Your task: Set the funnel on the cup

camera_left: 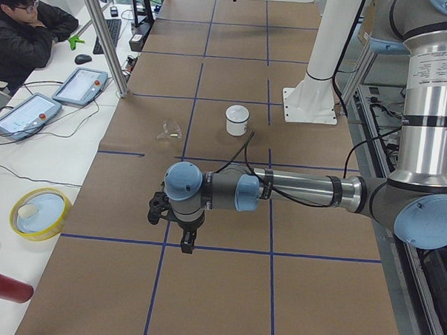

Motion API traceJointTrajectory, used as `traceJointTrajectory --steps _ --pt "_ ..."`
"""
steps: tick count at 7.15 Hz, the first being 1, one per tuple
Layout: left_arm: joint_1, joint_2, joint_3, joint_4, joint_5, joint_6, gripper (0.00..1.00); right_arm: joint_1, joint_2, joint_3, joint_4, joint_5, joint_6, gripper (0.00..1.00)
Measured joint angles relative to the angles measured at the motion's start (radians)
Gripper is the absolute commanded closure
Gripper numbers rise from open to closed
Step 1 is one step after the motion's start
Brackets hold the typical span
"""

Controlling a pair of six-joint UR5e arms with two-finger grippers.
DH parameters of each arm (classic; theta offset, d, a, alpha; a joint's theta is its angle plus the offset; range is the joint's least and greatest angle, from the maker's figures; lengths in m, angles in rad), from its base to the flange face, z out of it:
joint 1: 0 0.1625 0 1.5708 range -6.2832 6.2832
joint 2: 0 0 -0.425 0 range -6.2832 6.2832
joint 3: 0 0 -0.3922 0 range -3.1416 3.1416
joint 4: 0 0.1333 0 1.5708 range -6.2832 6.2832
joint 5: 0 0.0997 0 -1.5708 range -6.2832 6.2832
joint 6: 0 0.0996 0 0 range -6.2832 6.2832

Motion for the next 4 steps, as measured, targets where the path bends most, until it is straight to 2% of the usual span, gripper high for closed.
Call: traceJointTrajectory --steps 4 --pt "0.001 -0.038 -0.018 0.001 0.075 -0.002 0.00 0.000 0.000 -0.001 0.000 0.000 0.000 0.00"
